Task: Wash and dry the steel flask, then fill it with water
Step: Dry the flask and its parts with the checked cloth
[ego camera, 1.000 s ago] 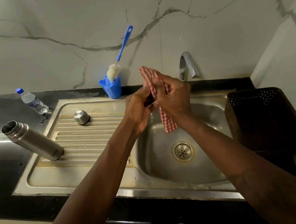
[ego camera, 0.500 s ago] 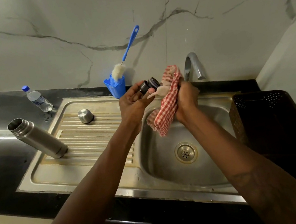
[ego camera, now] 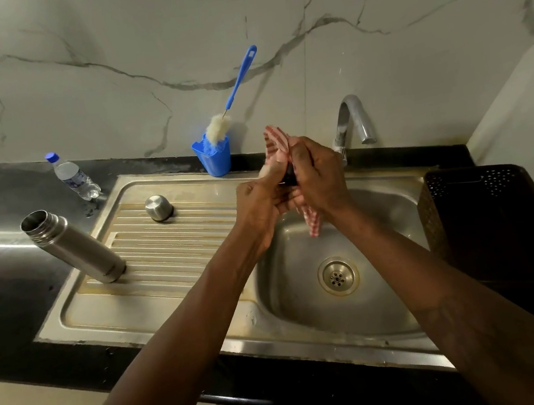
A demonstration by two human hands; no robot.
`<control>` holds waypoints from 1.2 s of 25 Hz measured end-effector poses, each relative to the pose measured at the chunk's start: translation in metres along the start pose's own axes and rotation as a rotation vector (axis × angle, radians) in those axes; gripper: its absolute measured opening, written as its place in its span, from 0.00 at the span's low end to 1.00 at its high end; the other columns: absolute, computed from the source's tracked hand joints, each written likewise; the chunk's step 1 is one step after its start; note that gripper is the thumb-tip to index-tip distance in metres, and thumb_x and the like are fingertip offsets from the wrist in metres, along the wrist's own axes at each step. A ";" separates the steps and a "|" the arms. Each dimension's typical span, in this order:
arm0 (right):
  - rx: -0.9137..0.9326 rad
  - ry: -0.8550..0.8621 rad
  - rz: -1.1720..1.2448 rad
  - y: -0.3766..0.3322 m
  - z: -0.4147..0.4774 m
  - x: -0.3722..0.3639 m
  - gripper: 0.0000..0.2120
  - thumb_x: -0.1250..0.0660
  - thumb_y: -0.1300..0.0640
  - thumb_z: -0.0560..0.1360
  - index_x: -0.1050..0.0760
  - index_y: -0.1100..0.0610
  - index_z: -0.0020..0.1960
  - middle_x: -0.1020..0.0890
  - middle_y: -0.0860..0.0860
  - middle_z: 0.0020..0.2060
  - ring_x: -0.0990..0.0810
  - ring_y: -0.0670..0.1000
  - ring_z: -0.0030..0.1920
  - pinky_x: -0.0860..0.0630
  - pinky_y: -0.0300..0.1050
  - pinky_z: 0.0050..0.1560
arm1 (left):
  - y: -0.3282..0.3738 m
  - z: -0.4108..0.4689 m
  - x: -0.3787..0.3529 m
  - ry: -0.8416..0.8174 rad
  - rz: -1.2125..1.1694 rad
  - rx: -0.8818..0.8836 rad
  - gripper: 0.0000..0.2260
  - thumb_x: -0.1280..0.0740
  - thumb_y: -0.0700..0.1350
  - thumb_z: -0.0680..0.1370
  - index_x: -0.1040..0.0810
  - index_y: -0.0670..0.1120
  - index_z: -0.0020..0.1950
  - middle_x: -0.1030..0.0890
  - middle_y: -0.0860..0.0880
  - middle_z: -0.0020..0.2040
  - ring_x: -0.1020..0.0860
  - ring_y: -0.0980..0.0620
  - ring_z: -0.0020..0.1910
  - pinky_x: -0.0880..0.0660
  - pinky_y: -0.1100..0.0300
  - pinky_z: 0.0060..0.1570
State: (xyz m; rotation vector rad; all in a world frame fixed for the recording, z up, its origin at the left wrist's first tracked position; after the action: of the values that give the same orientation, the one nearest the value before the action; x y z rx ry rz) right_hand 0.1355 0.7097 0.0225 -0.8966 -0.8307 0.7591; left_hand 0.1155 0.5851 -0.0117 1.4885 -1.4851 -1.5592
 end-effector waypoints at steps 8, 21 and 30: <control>-0.291 -0.212 -0.321 0.000 -0.007 -0.053 0.29 0.49 0.35 0.84 0.20 0.51 0.40 0.20 0.46 0.33 0.21 0.45 0.37 0.24 0.44 0.42 | 0.023 -0.008 0.072 0.132 0.558 -0.295 0.16 0.25 0.57 0.78 0.11 0.44 0.52 0.12 0.45 0.39 0.12 0.45 0.39 0.15 0.41 0.47; -0.821 -0.667 -0.166 0.004 -0.051 -0.203 0.44 0.49 0.20 0.72 0.23 0.53 0.68 0.17 0.56 0.57 0.18 0.56 0.53 0.22 0.52 0.56 | 0.038 -0.060 0.216 0.428 0.797 -0.463 0.21 0.22 0.54 0.75 0.16 0.48 0.66 0.12 0.49 0.56 0.14 0.60 0.53 0.15 0.53 0.51; -0.822 -0.504 -0.186 0.015 -0.053 -0.258 0.41 0.41 0.27 0.76 0.28 0.61 0.71 0.19 0.59 0.60 0.18 0.57 0.56 0.19 0.51 0.57 | 0.041 -0.060 0.285 0.541 0.828 -0.385 0.21 0.21 0.42 0.74 0.17 0.47 0.67 0.14 0.50 0.57 0.16 0.58 0.56 0.18 0.67 0.51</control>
State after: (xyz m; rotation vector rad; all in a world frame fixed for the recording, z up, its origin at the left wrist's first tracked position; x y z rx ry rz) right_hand 0.0570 0.4815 -0.0846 -1.3435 -1.7167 0.4687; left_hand 0.0830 0.2968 -0.0612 0.8004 -1.1555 -0.7886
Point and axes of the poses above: each hand's wrist, its own z-axis towards the middle knuckle, its own x-axis out of the back of the hand, y = z × x, the point moved 6 cm from there along z, towards the middle knuckle
